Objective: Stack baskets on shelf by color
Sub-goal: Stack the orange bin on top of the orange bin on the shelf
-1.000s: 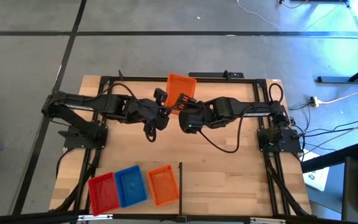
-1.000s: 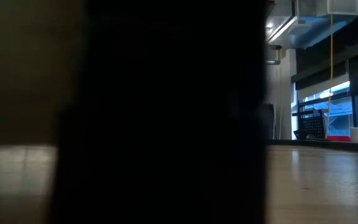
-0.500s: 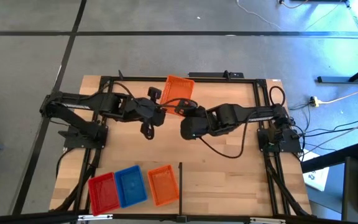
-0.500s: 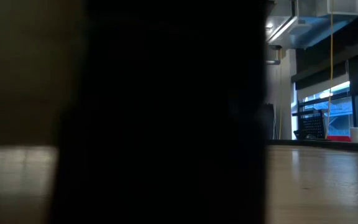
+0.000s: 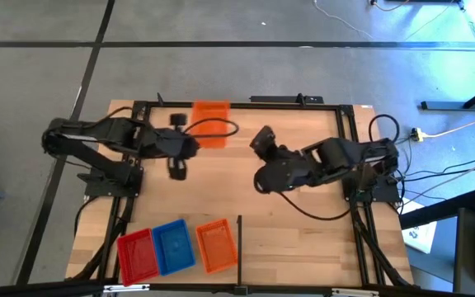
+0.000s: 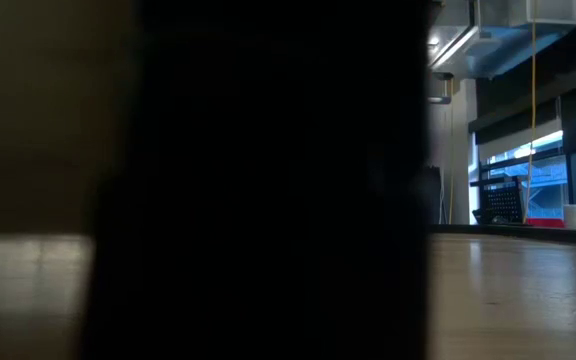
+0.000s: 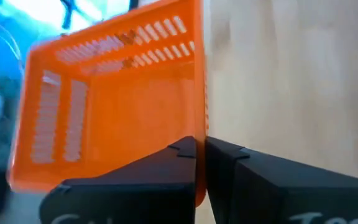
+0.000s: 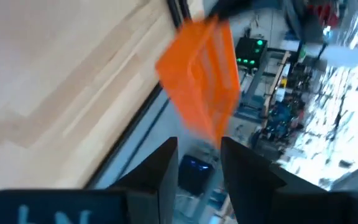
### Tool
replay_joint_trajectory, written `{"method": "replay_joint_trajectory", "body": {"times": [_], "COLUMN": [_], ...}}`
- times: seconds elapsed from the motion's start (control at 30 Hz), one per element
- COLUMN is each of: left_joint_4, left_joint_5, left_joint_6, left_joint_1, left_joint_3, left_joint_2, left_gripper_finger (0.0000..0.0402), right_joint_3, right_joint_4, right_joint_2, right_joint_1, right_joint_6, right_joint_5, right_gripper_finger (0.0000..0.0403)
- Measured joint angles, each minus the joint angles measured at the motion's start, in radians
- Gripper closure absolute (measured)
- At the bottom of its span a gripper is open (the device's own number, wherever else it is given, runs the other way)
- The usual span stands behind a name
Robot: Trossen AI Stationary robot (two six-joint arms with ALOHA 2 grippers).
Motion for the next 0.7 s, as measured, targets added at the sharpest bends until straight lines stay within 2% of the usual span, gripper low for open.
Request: {"method": "replay_joint_trajectory", "body": {"times": [0.2, 0.4, 0.6, 0.7], "left_joint_4": [-0.05, -0.032, 0.051, 0.128], "left_joint_5": [0.057, 0.063, 0.071, 0.071], "left_joint_6": [-0.392, -0.803, -0.994, -1.042], "left_joint_1": [-0.132, -0.326, -0.486, -0.555], "left_joint_3": [0.0, 0.001, 0.0, 0.0], "left_joint_2": [-0.022, -0.013, 0.047, 0.077], "left_gripper_finger": [0.0401, 0.0401, 0.0401, 0.0401], "right_joint_3": [0.006, 0.007, 0.007, 0.006], "right_joint_4": [-0.028, -0.012, -0.006, -0.006], "right_joint_2": [-0.054, -0.119, -0.163, -0.181], "right_joint_1": [0.001, 0.004, 0.003, 0.003], "right_joint_6": [0.202, 0.384, 0.545, 0.66], "right_joint_5": [0.002, 0.0, -0.011, -0.109], "right_gripper_finger": [0.0279, 0.0279, 0.0279, 0.0279]}}
